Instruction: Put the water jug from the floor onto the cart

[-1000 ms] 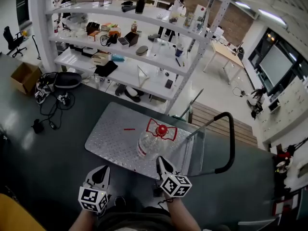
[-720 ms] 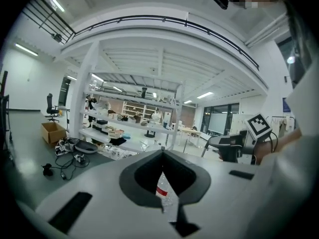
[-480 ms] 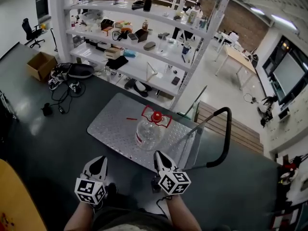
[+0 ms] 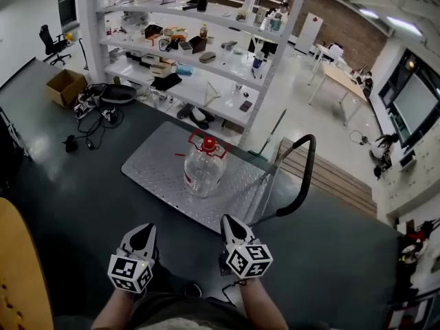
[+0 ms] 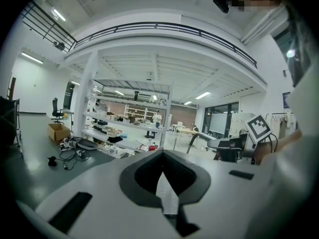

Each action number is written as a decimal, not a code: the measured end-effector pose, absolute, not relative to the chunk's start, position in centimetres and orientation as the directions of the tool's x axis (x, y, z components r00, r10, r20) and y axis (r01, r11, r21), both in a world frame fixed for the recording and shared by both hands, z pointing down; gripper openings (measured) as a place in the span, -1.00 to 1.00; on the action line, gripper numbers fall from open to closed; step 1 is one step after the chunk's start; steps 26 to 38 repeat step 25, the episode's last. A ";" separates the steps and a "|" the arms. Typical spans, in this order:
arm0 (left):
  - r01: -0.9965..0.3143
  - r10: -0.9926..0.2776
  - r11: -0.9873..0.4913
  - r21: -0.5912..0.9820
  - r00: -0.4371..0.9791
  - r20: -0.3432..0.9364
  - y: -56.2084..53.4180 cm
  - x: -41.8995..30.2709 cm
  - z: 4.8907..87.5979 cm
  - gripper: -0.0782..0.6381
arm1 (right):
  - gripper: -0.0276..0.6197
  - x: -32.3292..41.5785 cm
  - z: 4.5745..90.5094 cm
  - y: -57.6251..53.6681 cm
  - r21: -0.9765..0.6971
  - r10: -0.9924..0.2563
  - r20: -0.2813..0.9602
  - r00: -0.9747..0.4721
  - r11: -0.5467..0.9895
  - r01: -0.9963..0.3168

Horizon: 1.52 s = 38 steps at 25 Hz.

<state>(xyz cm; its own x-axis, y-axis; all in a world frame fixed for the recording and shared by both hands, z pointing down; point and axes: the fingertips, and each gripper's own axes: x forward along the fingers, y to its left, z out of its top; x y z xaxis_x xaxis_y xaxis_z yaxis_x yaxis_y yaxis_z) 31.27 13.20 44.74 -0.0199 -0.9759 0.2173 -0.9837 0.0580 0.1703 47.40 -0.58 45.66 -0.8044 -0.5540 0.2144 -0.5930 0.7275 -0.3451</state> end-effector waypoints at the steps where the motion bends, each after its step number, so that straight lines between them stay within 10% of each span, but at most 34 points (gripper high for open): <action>1: -0.984 -0.976 0.060 0.169 -0.022 0.217 13.5 32.1 44.7 -0.77 | -0.94 48.1 45.7 -0.2 -0.342 -0.549 0.216 -0.808 0.732 -0.589; 38: -0.962 -0.959 0.223 0.157 -0.187 0.214 24.3 35.1 44.7 -0.77 | -0.95 48.9 46.6 6.2 -0.325 -0.418 0.229 -0.879 0.818 -0.474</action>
